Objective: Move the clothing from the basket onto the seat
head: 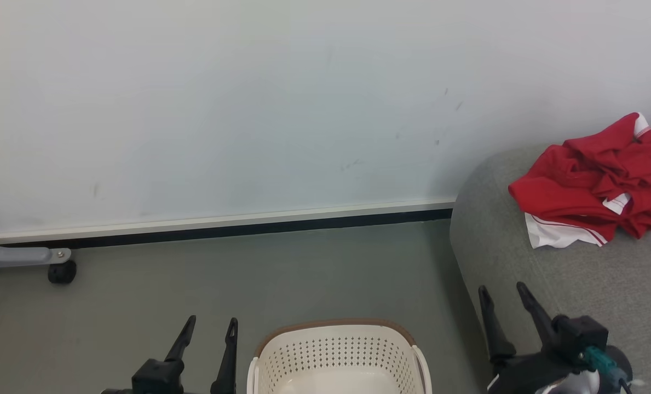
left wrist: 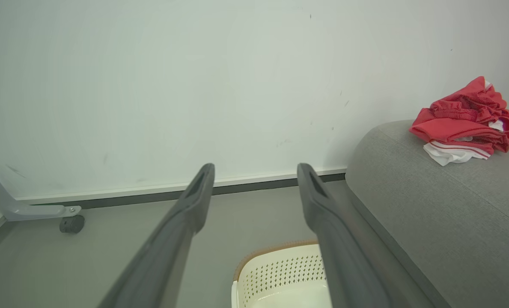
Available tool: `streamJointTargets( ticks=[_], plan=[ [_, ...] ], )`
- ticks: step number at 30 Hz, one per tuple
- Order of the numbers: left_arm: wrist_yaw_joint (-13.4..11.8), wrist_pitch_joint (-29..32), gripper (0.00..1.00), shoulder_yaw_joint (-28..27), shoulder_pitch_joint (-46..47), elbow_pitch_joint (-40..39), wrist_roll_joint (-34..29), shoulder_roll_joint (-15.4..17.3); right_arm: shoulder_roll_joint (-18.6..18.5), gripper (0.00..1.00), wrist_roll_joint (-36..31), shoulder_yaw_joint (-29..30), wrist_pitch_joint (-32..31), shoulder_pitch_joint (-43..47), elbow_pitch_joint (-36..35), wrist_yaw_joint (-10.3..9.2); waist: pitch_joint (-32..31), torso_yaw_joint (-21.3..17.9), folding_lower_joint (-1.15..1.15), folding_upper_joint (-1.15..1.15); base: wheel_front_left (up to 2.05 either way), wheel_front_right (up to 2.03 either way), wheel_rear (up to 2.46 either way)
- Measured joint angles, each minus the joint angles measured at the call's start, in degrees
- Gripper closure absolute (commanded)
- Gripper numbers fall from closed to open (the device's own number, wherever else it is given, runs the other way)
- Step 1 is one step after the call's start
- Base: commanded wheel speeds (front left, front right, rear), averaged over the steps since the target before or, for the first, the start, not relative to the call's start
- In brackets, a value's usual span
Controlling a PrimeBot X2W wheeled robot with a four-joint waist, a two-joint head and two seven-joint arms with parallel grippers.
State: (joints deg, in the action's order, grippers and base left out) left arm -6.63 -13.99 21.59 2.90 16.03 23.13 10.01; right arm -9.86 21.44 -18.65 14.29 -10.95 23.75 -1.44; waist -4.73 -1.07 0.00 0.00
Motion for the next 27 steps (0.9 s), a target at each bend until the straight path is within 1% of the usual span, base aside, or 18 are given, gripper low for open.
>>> streamJointTargets(
  ticks=[6, 14, 18, 21, 22, 27],
  plan=[
    [-0.42, -0.25, 0.0, -1.77, -2.31, -1.82, -1.33, 0.36, 0.01, 0.0, -0.88, -0.26, 0.0, 5.38, -8.02, -1.65, 0.15, 0.68, 0.0, 0.0, 0.0, 0.0, 0.0],
    [-0.43, -0.29, 0.0, -3.9, -4.71, -3.74, -2.25, 0.29, -0.44, 0.0, -1.66, 0.6, 0.0, 10.03, -15.96, -2.94, 0.31, 1.11, 0.0, 0.0, 0.0, 0.0, 0.0],
    [-0.44, -0.3, 0.0, -4.94, -5.63, -5.01, -2.82, 0.16, -0.89, 0.0, -1.8, 1.48, 0.01, 12.2, -18.72, -3.63, 0.31, 1.48, 0.0, 0.0, 0.0, 0.0, 0.0],
    [-0.45, -0.3, 0.0, -6.0, -6.84, -5.69, -3.42, 0.01, -0.9, 0.0, -1.8, 2.02, 0.01, 13.68, -20.69, -3.75, 0.34, 1.7, 0.0, 0.0, 0.0, 0.0, 0.0],
    [-0.45, -0.3, 0.0, -6.37, -7.1, -5.75, -3.65, -0.04, -0.87, 0.0, -1.8, 2.21, 0.01, 14.1, -21.29, -4.1, 0.35, 1.77, 0.0, 0.0, 0.0, 0.0, 0.0],
    [-0.45, -0.31, 0.0, -7.89, -7.67, -6.6, -5.59, -0.38, -0.84, 0.0, -1.8, 3.13, 0.01, 15.21, -23.17, -4.32, 0.44, 1.99, 0.0, 0.0, 0.0, 0.0, 0.0]
  ],
)
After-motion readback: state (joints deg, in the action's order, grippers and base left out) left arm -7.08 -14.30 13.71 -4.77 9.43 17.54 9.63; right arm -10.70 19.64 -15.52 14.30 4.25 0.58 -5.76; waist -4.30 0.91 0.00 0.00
